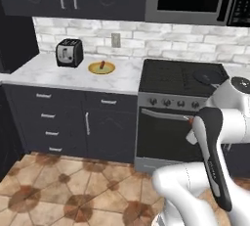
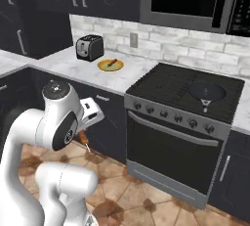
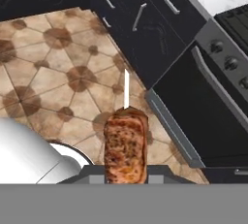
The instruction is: Place the cold items (potato and bell pepper) from the fridge in one tupperware on the dining counter. Place the warm items (kebab skewer and hot dog) in the stove area in another tupperware.
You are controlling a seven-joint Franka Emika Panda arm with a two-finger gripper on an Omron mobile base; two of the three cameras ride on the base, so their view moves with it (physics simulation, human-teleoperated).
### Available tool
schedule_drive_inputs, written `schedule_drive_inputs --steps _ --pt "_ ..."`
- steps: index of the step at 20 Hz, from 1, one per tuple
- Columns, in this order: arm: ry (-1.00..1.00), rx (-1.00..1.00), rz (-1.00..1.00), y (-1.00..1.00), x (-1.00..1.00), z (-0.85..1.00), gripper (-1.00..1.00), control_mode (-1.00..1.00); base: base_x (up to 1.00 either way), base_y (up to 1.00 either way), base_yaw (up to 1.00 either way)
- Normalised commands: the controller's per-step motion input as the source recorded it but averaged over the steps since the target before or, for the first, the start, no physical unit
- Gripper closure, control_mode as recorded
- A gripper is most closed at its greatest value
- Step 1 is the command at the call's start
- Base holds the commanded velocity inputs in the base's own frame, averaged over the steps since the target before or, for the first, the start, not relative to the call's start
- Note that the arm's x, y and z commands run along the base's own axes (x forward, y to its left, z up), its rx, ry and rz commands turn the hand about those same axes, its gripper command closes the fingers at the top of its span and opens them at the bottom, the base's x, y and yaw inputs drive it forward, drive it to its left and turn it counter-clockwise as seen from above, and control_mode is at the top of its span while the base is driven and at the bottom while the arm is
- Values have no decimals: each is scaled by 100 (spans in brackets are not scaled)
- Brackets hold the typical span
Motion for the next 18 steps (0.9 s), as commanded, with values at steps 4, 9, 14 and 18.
schedule_drive_inputs --steps 4,9,14,18 --pt "0 0 0 0 0 0 100 100 -95 100 16" --pt "0 0 0 0 0 0 100 100 -97 100 13" --pt "0 0 0 0 0 0 100 100 -99 100 11" --pt "0 0 0 0 0 0 100 100 -100 100 10"
